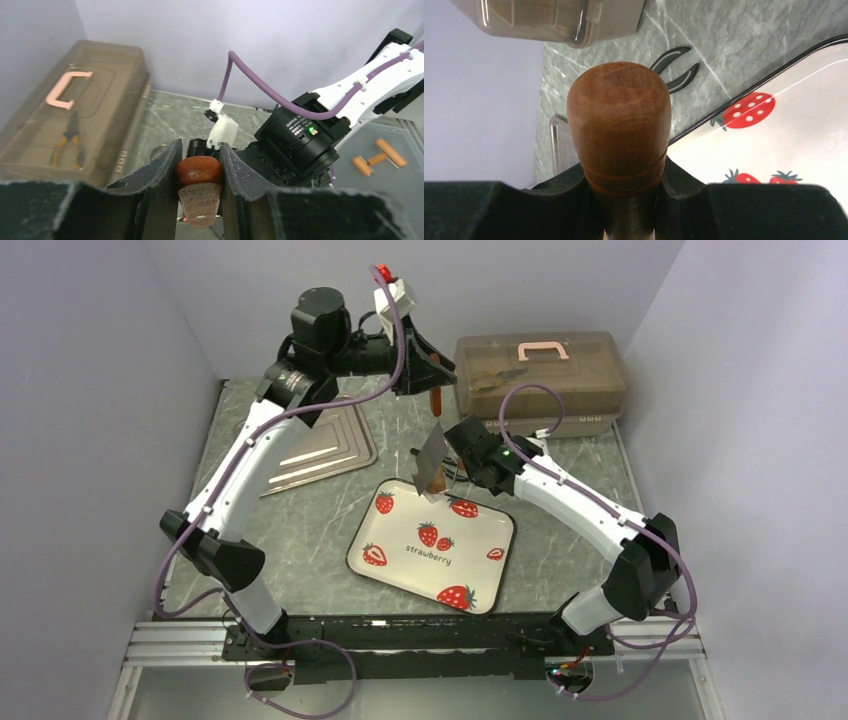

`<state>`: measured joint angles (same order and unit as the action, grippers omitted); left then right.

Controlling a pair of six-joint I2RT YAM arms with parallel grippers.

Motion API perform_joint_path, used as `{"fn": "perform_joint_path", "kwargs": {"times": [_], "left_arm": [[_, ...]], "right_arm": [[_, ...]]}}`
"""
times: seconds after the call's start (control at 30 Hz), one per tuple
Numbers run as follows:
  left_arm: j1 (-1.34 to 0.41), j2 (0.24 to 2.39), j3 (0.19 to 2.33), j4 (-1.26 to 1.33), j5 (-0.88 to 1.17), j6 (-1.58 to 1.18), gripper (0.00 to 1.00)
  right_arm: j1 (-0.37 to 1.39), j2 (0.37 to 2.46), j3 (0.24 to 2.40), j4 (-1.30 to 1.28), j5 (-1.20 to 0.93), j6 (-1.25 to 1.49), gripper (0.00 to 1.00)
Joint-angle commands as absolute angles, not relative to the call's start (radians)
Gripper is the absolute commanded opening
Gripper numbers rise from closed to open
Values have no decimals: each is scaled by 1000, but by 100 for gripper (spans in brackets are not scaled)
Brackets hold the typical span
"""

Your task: Roll out the dumpling wrappers from the dough

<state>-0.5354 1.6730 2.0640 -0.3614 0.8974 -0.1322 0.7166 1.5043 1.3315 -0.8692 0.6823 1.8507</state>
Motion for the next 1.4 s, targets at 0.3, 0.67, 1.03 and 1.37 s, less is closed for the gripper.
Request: {"fn": "perform_joint_path", "kwargs": {"times": [0.3,0.67,1.03,1.37], "left_arm": [[-553,1694,2179,-203,983,-201,0],[-607,1743,2224,-169,1008,-174,0],[-614,1726,2078,-265,982,25,0],[-561,1704,1986,-278,973,37,0]], "right_arm": [[666,1290,1191,-731,616,1980,0],[646,1234,1165,-763,579,2048,0],[646,1210,1150,-721,559,2024,0],[645,1175,1095,-707,581,1988,0]]}}
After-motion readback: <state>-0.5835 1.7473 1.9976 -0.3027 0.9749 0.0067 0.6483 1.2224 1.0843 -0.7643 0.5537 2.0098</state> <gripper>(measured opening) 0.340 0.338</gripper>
